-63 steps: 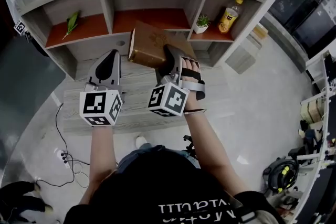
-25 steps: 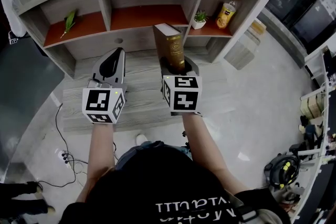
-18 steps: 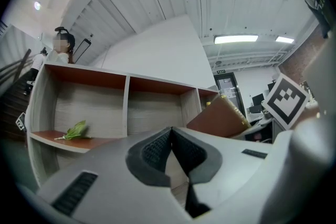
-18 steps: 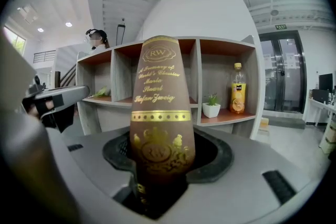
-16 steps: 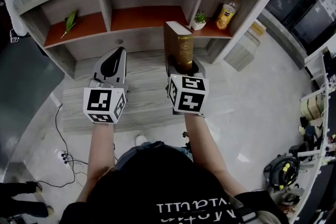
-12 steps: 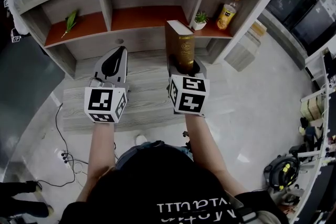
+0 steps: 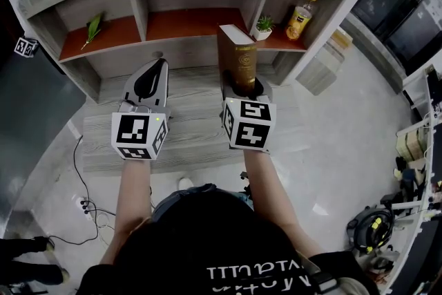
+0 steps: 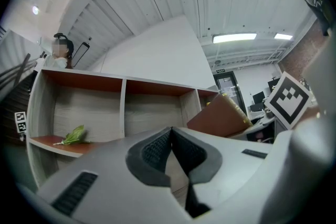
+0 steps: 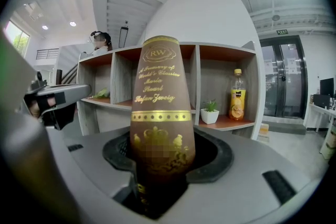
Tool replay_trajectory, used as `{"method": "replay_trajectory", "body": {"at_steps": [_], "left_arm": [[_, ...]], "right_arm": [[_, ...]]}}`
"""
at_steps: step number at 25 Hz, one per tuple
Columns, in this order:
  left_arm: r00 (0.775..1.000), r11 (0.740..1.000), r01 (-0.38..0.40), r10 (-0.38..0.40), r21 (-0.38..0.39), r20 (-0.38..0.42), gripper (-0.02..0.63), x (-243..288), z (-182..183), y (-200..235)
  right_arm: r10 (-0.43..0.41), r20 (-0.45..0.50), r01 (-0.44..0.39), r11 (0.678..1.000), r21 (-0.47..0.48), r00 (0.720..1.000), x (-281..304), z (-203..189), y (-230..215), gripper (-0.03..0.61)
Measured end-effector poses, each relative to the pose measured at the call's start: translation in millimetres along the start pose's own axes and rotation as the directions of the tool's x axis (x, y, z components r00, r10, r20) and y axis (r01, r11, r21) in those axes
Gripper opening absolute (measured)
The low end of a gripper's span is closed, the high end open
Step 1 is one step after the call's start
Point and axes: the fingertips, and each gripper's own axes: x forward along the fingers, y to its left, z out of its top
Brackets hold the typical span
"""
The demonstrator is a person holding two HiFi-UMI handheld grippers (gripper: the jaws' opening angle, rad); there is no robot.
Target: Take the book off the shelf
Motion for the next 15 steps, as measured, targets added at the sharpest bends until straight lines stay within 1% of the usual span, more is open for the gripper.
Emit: {"method": "replay_trajectory", "body": {"at_steps": [15], "left_arm": [[1.000,1.000,0.012,-0.012,-0.003,-0.001,0.011,8.3,0.1,-6.7]], "right_arm": [[-0.005,-0.001,0.005,1.000,0.008,1.000,0.1,2.9,-9.7,0.235]]}}
